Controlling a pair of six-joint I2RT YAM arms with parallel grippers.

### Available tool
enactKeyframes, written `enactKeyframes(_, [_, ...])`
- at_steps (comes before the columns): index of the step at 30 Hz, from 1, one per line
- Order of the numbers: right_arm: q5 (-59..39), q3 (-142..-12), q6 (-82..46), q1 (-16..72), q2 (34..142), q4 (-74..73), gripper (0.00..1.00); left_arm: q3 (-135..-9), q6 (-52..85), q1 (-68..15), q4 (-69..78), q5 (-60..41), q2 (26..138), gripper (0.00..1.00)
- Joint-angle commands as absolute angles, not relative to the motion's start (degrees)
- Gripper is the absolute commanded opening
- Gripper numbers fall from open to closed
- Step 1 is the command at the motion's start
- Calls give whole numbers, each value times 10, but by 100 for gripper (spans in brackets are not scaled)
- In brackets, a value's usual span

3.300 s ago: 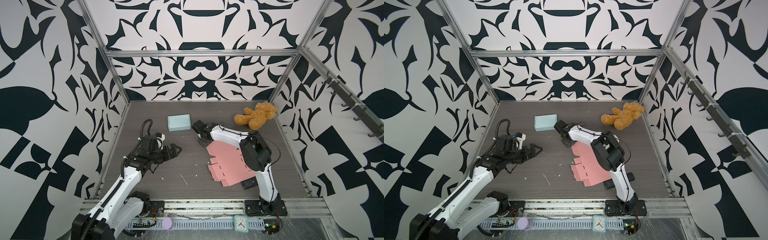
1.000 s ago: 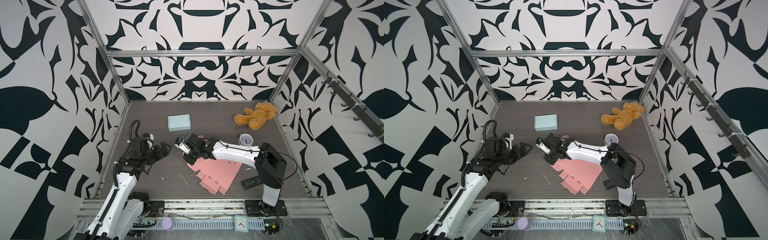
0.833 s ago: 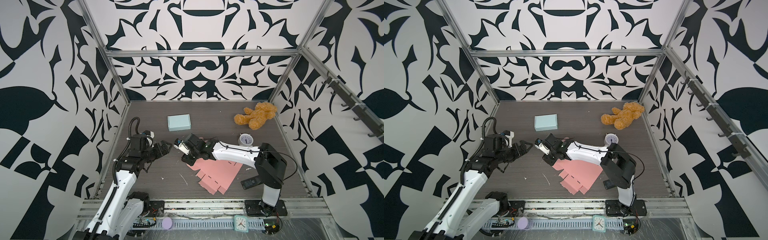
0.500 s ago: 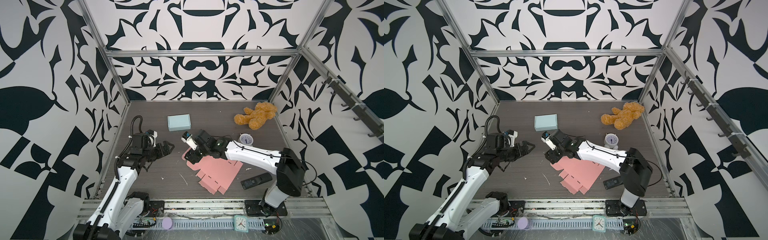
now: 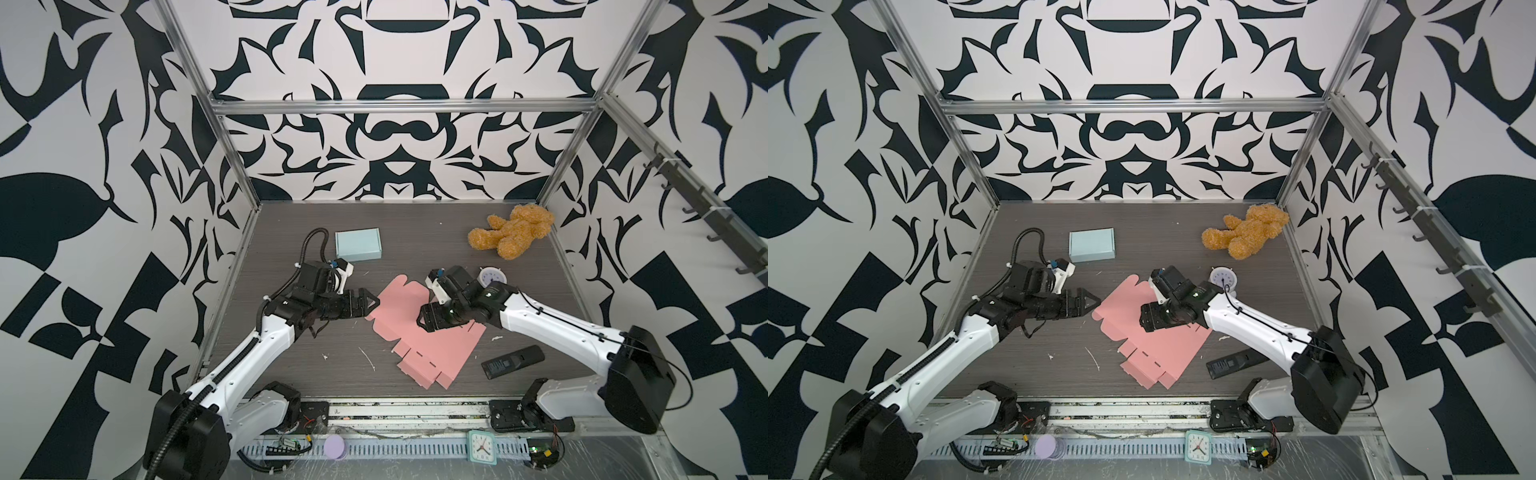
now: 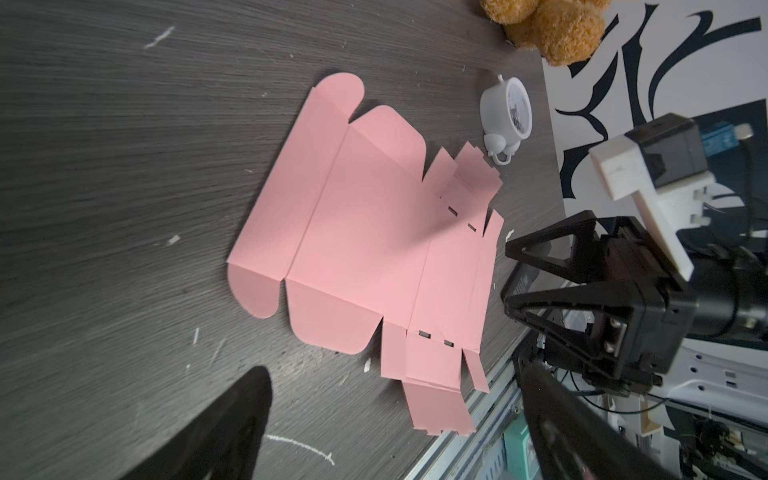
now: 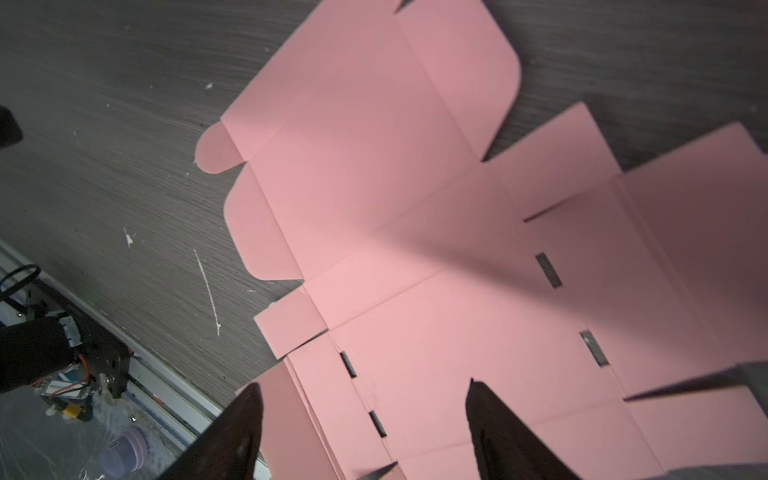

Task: Fold the paper box

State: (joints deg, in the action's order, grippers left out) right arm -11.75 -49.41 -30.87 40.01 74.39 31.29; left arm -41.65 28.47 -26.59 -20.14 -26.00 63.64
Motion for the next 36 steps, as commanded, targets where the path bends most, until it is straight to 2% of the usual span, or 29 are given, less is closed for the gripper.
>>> enactKeyframes(1, [-131, -447, -335, 355, 710, 317, 80, -438, 277, -289, -162, -265, 666, 97])
enactKeyframes(7, [-138, -401, -327, 292, 710, 272, 81, -445, 289, -307, -118, -280, 714, 97])
enactKeyframes(13, [-146, -397, -288, 234, 757, 229, 81, -462, 296, -325, -94, -278, 777, 97])
enactKeyframes(19, [-122, -434, -247, 232, 811, 224, 80, -453, 315, -345, -79, -258, 792, 97])
enactKeyframes(36, [-177, -503, -243, 251, 955, 130, 75, -384, 359, -346, -82, -198, 749, 97])
